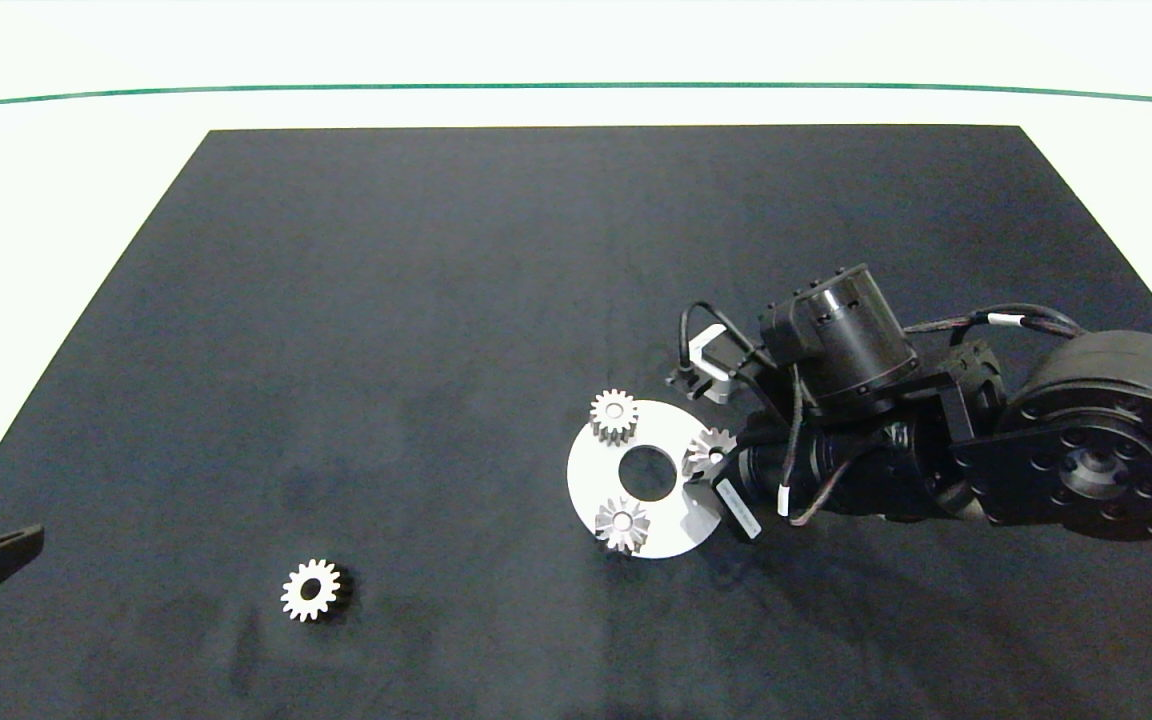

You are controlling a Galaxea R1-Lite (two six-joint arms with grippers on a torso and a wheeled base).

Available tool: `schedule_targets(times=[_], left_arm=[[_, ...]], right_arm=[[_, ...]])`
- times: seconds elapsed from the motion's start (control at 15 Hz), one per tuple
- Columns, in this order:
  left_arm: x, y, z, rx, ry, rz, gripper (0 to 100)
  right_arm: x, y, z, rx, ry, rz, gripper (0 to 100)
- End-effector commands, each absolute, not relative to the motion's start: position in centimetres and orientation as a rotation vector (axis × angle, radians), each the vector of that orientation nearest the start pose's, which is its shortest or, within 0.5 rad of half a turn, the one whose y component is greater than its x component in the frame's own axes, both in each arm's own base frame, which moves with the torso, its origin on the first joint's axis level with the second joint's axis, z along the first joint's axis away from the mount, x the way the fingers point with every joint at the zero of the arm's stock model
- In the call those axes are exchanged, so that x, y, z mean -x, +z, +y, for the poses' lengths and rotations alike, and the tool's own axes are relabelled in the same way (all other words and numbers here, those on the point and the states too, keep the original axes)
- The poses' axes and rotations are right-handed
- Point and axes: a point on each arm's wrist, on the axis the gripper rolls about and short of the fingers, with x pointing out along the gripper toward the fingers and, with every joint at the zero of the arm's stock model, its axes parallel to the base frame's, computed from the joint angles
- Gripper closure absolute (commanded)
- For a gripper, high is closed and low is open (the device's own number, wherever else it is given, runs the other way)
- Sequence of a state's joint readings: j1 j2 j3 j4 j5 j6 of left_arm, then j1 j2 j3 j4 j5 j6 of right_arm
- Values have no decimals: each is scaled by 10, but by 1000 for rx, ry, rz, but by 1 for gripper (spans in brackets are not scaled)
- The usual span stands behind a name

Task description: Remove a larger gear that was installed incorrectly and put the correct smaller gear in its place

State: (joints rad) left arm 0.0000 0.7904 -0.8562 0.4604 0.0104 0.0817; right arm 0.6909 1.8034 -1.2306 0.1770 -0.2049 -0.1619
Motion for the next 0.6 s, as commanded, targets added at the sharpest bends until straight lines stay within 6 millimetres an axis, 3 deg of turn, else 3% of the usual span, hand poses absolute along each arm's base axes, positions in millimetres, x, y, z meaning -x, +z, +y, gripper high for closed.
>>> schedule_targets(times=[0.07, 0.6], left_arm=[[-53, 260, 0, -84, -6, 398, 0], [-53, 260, 0, -83, -1, 398, 0]], right_arm=[[-255, 200, 205, 470, 519, 621, 72], [-244, 219, 201, 451, 531, 562, 72]])
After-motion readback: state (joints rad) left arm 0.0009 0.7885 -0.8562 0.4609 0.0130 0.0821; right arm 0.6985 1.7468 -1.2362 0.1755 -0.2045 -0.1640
